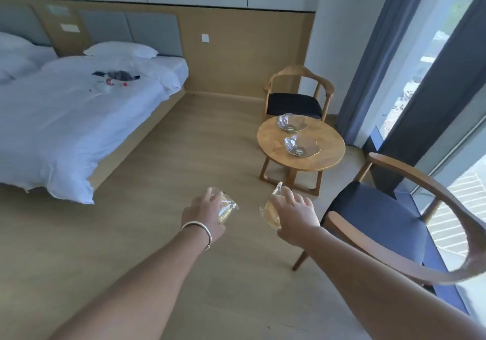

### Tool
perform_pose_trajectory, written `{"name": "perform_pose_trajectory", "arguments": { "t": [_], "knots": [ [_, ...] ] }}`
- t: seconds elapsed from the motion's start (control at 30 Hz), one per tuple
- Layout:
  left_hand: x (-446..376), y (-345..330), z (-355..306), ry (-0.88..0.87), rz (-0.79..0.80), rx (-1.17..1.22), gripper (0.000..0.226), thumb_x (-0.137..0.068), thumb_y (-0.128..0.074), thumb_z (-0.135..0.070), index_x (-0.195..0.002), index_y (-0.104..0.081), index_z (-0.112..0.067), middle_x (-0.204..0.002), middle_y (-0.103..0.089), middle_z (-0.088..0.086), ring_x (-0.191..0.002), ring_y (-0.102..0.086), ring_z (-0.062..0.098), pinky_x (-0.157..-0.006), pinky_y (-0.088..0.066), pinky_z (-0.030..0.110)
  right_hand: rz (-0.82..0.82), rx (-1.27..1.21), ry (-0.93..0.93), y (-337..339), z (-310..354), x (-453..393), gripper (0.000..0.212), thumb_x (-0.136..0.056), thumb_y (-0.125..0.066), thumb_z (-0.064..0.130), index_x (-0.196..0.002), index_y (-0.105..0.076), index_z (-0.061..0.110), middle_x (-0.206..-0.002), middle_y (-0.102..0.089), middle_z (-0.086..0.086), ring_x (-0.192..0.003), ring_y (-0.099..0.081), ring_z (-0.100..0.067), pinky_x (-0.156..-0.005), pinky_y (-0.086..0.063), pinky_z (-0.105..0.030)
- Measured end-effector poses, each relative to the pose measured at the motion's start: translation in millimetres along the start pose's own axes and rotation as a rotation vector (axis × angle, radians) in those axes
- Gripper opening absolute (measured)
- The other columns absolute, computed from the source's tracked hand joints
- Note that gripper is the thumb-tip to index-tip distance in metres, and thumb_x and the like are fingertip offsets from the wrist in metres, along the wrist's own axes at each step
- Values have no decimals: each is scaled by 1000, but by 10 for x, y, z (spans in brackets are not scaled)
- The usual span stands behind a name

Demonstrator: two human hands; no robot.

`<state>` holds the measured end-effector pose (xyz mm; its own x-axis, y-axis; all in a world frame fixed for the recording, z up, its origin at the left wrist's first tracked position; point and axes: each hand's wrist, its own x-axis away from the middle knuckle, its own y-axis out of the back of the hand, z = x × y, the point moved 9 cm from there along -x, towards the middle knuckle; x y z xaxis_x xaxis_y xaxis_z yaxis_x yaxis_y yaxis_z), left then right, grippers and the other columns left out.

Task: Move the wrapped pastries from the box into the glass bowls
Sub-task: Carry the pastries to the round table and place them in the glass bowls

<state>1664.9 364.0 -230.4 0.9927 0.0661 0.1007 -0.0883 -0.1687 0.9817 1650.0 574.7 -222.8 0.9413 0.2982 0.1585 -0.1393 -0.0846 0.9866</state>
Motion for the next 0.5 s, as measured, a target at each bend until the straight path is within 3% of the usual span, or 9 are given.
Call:
{"name": "perform_pose_trajectory", "arguments": {
  "t": [0.23, 0.5],
  "knots": [
    [-535, 102, 509, 44, 8, 17, 75, -73, -61, -23, -139, -29, -34, -157, -17, -5, -128, -41, 26, -89, -45, 36, 15, 10, 46, 135, 456, -773, 81, -78, -72, 23, -144, -25, 32, -154, -15, -7, -133, -33, -32, -110, -32, -50],
    [-1256, 102, 928, 77, 18, 52, 75, -71, -61, -21, -138, -30, -36, -154, -19, -7, -126, -43, 25, -89, -44, 35, 47, 2, 80, 147, 669, -1664, 81, -78, -72, 25, -143, -26, 32, -154, -15, -7, -133, -34, -32, -107, -36, -47]
  ]
}}
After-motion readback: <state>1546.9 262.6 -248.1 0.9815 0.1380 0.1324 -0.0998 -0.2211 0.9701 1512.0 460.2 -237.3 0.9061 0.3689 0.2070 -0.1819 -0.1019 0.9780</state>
